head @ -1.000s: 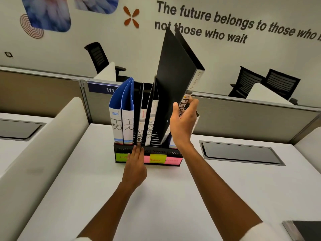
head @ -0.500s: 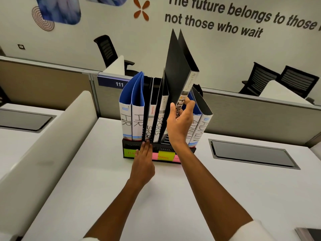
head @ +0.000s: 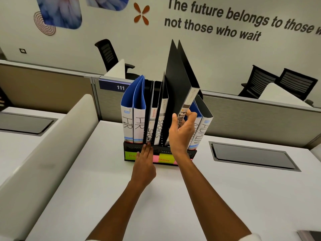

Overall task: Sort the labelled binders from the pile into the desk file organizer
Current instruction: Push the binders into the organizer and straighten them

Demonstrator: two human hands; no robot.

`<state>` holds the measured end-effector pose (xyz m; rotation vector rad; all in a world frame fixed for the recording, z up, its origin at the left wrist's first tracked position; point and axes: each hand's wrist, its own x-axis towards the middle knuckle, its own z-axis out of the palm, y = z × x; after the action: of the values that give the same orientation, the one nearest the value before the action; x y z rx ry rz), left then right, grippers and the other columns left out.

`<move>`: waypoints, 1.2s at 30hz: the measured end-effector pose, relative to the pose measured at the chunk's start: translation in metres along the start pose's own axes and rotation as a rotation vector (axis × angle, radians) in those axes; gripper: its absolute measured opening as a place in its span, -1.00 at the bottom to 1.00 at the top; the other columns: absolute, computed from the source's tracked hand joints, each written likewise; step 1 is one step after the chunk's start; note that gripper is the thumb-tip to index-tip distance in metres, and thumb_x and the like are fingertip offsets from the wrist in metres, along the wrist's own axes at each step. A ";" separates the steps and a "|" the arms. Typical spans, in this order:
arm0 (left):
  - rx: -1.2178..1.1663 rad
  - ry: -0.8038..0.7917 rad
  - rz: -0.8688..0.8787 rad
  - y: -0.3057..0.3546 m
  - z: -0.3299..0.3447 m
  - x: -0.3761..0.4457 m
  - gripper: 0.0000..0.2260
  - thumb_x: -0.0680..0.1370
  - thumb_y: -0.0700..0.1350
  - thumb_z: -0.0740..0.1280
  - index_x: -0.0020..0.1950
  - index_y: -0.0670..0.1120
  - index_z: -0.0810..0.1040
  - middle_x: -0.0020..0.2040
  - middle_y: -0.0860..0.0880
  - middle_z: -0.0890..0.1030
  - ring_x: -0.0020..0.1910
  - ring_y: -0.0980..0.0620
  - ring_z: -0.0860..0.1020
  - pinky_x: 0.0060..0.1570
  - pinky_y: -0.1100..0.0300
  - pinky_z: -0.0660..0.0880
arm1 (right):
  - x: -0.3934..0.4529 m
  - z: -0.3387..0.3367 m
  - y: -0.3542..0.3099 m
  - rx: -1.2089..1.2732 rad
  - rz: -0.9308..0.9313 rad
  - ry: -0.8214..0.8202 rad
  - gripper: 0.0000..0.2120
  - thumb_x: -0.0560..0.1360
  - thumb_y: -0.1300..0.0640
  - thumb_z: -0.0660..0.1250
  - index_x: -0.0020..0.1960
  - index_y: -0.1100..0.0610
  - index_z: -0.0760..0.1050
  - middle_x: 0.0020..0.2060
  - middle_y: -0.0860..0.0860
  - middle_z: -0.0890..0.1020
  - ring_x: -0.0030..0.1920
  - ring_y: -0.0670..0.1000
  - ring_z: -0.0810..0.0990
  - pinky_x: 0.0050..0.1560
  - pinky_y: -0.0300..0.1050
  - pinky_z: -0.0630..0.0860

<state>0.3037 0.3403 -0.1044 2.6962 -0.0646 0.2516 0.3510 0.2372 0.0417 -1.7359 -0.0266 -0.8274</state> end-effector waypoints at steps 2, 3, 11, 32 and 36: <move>0.001 0.002 0.004 0.000 0.000 0.000 -0.36 0.56 -0.26 0.17 0.59 -0.16 -0.03 0.61 -0.08 -0.09 0.59 -0.04 -0.15 0.55 -0.02 -0.05 | 0.001 -0.006 0.001 0.001 0.021 0.038 -0.74 0.56 0.10 0.32 0.16 0.02 0.28 0.10 0.07 0.59 0.05 -0.01 0.63 -0.02 0.00 0.65; 0.001 0.002 0.002 -0.001 0.000 0.000 -0.36 0.56 -0.26 0.16 0.59 -0.16 -0.03 0.61 -0.08 -0.09 0.59 -0.04 -0.16 0.55 -0.02 -0.05 | 0.002 -0.009 0.001 -0.004 0.023 0.060 -0.74 0.56 0.09 0.32 0.14 0.00 0.27 0.09 0.07 0.60 0.04 0.00 0.63 -0.03 0.00 0.65; 0.012 -0.013 -0.011 0.001 -0.001 0.002 -0.35 0.57 -0.22 0.18 0.59 -0.15 -0.06 0.61 -0.06 -0.11 0.59 -0.02 -0.17 0.55 0.00 -0.06 | -0.003 -0.022 -0.008 0.002 0.007 0.135 -0.72 0.56 0.10 0.33 0.17 0.11 0.29 0.20 0.10 0.56 0.05 0.03 0.64 -0.08 -0.03 0.67; 0.005 -0.026 -0.007 0.001 -0.004 0.001 -0.37 0.56 -0.21 0.19 0.59 -0.16 0.00 0.61 -0.07 -0.07 0.59 -0.03 -0.13 0.55 -0.01 0.01 | -0.008 -0.084 -0.066 0.118 -0.128 0.396 -0.71 0.53 0.17 0.37 0.08 0.10 0.26 0.00 -0.23 0.44 0.02 -0.31 0.53 -0.08 -0.36 0.58; 0.004 -0.027 -0.008 0.002 -0.006 0.001 -0.37 0.57 -0.21 0.19 0.59 -0.15 -0.01 0.61 -0.06 -0.08 0.59 -0.02 -0.14 0.55 0.00 0.01 | -0.003 -0.082 -0.066 0.146 -0.147 0.390 -0.71 0.53 0.16 0.37 0.08 0.10 0.26 0.00 -0.27 0.47 0.02 -0.30 0.55 -0.10 -0.42 0.55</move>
<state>0.3033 0.3409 -0.0982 2.7034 -0.0622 0.2131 0.2794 0.1914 0.1029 -1.4250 0.0473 -1.2310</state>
